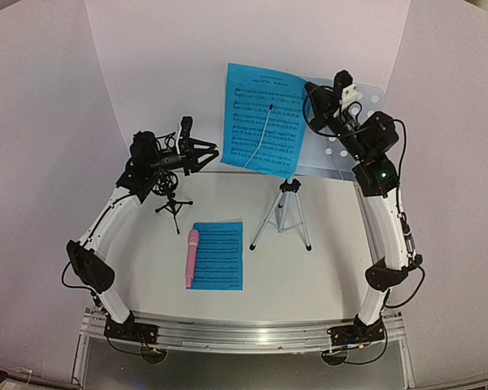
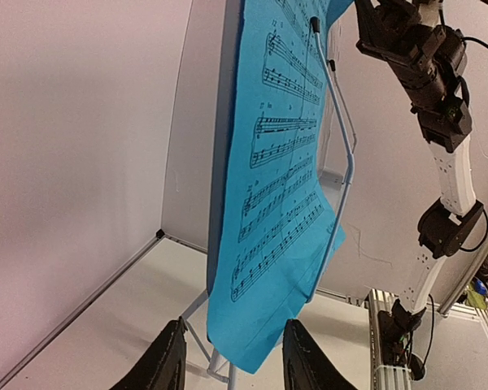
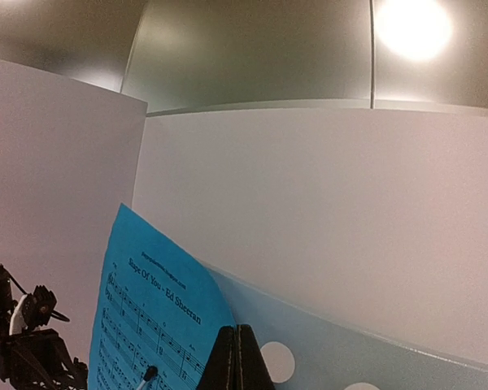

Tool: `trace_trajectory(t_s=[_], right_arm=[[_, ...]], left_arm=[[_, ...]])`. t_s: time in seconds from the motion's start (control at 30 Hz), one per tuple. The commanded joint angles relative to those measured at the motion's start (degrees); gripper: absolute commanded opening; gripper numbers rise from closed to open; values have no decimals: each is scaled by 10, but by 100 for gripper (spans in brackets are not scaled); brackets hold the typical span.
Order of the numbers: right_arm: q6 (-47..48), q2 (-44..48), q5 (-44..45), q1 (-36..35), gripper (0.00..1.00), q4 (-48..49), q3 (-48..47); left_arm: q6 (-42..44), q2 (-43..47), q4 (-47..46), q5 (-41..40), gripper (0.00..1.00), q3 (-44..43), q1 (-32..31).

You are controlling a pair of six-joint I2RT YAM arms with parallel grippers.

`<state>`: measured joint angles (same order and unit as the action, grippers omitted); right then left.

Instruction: Set up the instrument practice props

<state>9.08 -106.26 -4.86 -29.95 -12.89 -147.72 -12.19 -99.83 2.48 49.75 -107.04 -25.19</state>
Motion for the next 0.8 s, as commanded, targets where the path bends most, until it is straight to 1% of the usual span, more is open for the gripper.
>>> trace_trajectory(t_s=[0.0,0.33,0.47,0.6,0.77], right_arm=[[51,-16,-39,2,0,52,-39],[57,-30,-48,2,0,72,-42],[35,-18,-45,2,0,107,-8],[9,2,-26,2,0,155,33],[-21,11,-30,2,0,183,51]], left_arm=[[1,-10,-21,-5,40,-19,-3],[-3,-31,-23,-6,40,-39,-11],[-3,-30,-25,-4,41,-40,-11],[11,-27,-47,4,44,-48,-11],[45,-28,-77,13,50,-98,-7]])
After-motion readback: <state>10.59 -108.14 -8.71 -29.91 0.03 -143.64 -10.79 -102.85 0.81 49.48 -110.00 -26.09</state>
